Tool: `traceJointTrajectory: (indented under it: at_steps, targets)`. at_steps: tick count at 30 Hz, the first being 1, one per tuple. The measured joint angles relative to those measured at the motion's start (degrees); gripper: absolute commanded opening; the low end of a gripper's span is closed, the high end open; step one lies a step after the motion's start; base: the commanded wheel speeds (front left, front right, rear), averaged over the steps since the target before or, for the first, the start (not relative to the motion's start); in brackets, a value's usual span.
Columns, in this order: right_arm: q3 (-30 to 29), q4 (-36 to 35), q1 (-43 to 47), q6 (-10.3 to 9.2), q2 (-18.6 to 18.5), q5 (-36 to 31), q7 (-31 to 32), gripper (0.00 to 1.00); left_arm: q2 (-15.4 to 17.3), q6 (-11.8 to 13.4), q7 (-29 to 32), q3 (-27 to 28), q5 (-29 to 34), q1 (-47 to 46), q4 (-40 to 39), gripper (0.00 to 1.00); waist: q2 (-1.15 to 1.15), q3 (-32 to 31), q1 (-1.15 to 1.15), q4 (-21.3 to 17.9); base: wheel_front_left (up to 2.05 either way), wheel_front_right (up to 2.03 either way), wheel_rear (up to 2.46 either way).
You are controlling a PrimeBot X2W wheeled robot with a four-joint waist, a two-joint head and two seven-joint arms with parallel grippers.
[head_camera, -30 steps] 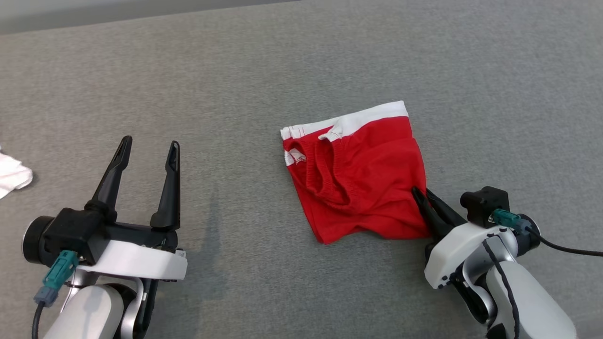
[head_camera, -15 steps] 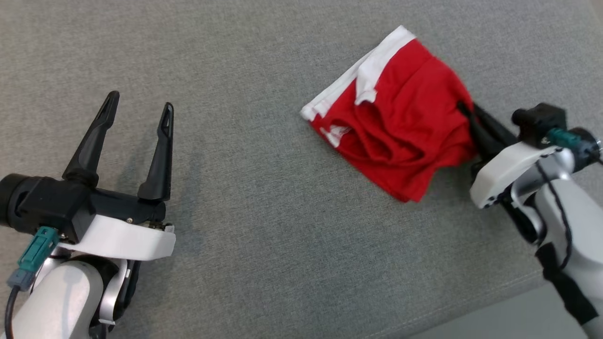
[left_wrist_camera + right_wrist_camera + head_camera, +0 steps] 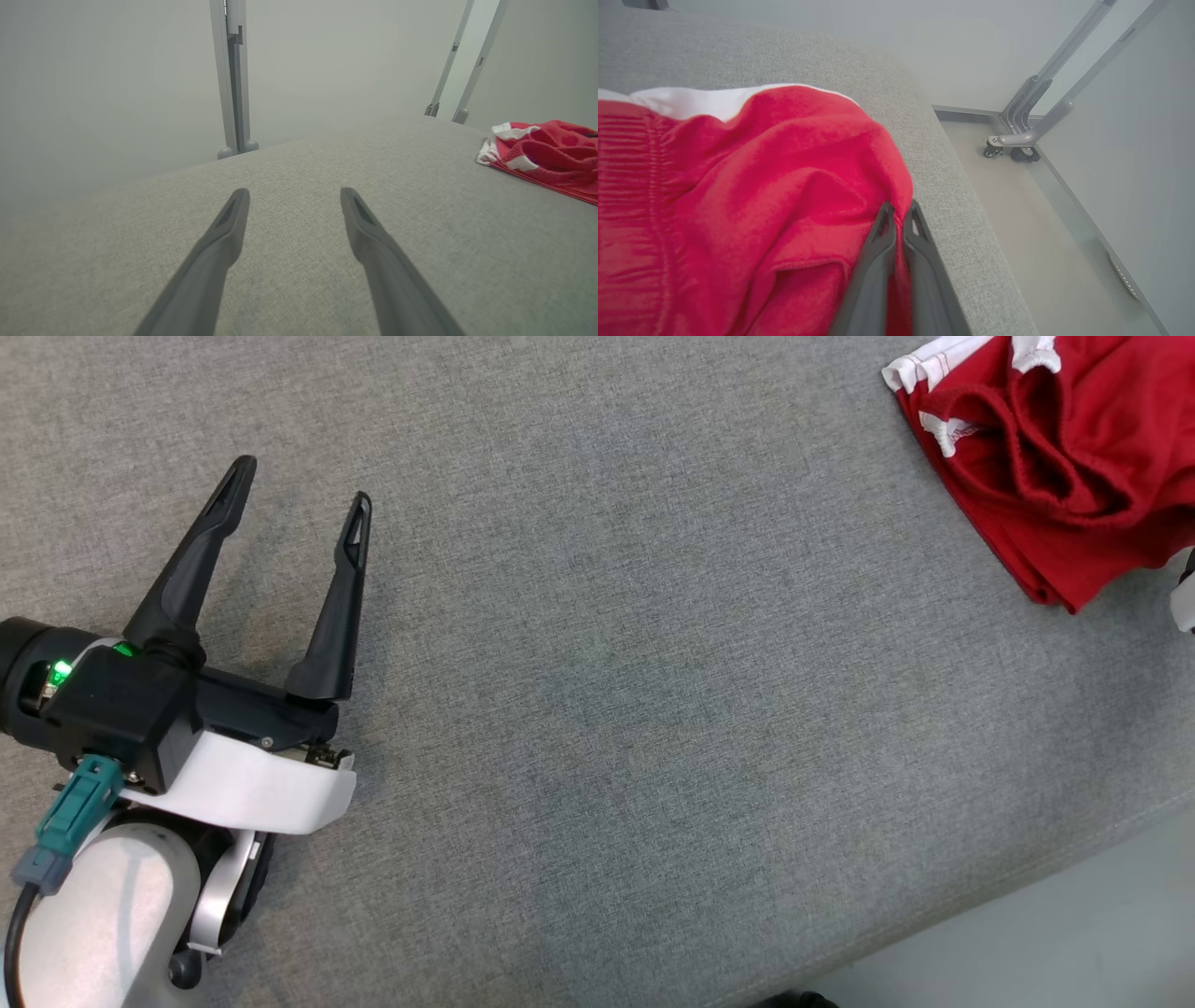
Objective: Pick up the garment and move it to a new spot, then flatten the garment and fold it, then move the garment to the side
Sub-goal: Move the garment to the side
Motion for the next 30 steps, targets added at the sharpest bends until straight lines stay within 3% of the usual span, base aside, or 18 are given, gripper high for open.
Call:
traceJointTrajectory:
  at_steps: [3, 5, 6, 7, 14, 22, 25, 30]
  targets:
    - [0.0, 0.9, -0.4, 0.00, 0.3, 0.0, -0.5, 0.02, 0.4, -0.1, 0.1, 0.0, 0.0, -0.1, -0.2, 1.00, 0.00, 0.2, 0.00, -0.1, 0.00, 0.00, 0.00]
    - [-0.2, 2.7, -0.9, 0.00, 0.9, 0.8, -0.6, 0.43, 0.5, -0.1, 0.2, -0.1, 0.0, -0.1, -0.1, 1.00, 0.00, 0.3, 0.00, -0.1, 0.00, 0.00, 0.00]
    - [-0.2, 2.7, -0.9, 0.00, 0.9, 0.8, -0.6, 0.95, 0.5, -0.1, 0.2, -0.1, 0.0, -0.1, -0.1, 1.00, 0.00, 0.3, 0.00, -0.1, 0.00, 0.00, 0.00]
    - [-0.9, 4.3, -1.1, 0.00, 1.1, 1.6, -0.6, 1.00, 0.2, -0.1, 0.2, -0.4, 0.0, -0.1, 0.1, 1.00, 0.00, 0.0, 0.00, 0.0, 0.00, 0.00, 0.00]
    - [-2.9, 5.5, 2.0, 0.00, -0.1, 3.5, -1.1, 1.00, -1.3, 0.0, -1.6, -0.9, -1.0, 0.2, 2.3, 1.00, 0.00, -3.0, 0.00, 0.7, 0.00, 0.00, 0.00]
    - [-9.2, -4.4, 9.0, -0.01, -1.6, 4.0, -1.2, 1.00, -2.9, 1.3, -4.3, -0.1, -2.7, 3.0, 4.5, 1.00, 0.00, -7.7, 0.00, 1.8, 0.00, 0.00, 0.00]
    - [-12.1, -9.6, 13.1, -0.02, -0.3, 2.5, -1.2, 1.00, -3.6, 2.3, -5.3, 0.6, -3.7, 4.9, 5.3, 1.00, 0.00, -10.0, 0.00, 2.5, 0.00, 0.00, 0.00]
    - [-16.9, -20.8, 21.6, -0.04, 5.8, -1.9, -0.4, 1.00, -4.4, 3.9, -7.2, 2.3, -5.6, 9.0, 6.9, 1.00, 0.00, -14.6, 0.00, 4.5, 0.00, 0.00, 0.00]
